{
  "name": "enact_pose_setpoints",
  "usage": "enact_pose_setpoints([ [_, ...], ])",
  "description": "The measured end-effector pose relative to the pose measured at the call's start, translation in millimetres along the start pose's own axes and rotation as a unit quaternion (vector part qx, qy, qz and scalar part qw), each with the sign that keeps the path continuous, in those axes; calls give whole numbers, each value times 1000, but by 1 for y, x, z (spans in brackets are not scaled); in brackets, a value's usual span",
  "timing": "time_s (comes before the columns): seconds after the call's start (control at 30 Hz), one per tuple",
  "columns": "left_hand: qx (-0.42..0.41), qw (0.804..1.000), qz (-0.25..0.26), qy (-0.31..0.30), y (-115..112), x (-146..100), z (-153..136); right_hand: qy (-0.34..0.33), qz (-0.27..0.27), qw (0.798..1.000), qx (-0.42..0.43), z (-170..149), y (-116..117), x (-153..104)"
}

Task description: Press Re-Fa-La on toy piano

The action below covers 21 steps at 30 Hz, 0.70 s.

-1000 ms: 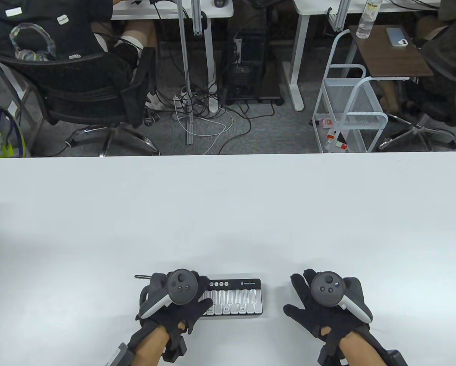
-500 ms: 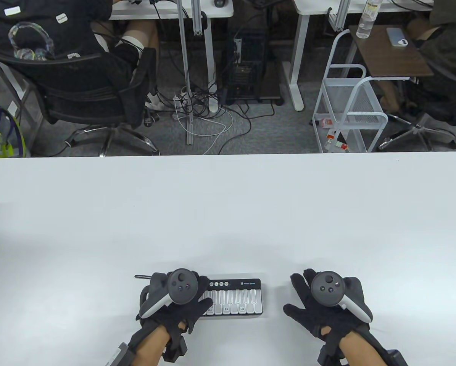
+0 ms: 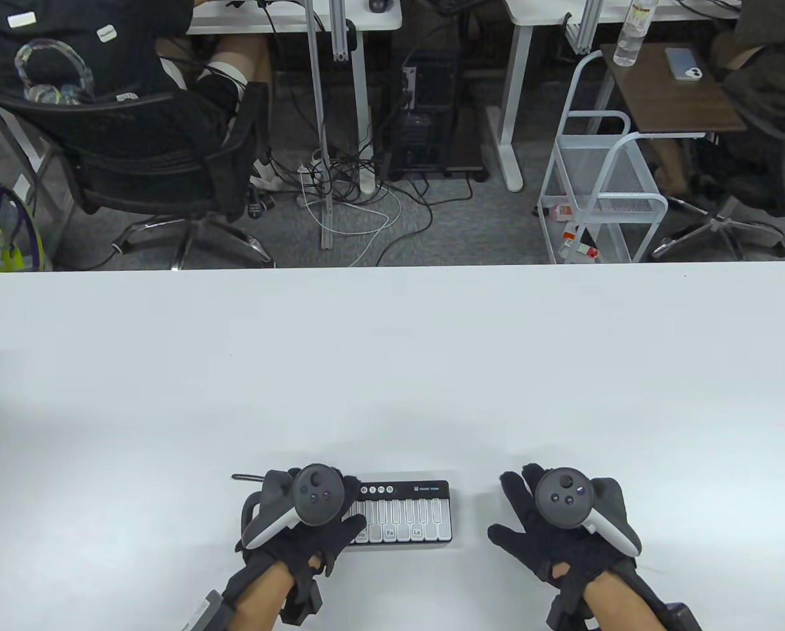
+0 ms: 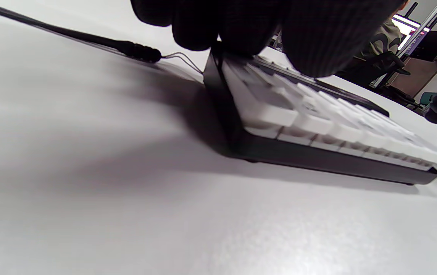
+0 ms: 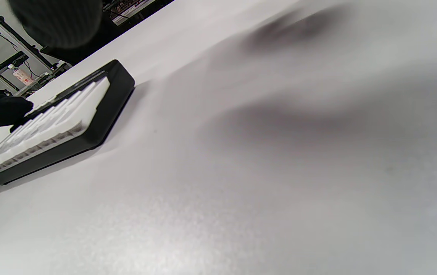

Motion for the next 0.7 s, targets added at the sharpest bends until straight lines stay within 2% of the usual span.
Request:
enact_pose_setpoints([
  [0.7,7,1000,-5,5,-1,0,2,3,-5,1000,-1,-2,0,1],
])
Point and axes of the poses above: the tracker on the back of each hand, its own z axis roughly to the thumb side, its own x axis roughly from the wrist to the fingertips, y = z × x, the point moved 2 cm from there along x, roughly from the wrist to the fingertips, and after that the axes turned 3 degrees about -x, right-handed, at the moved point
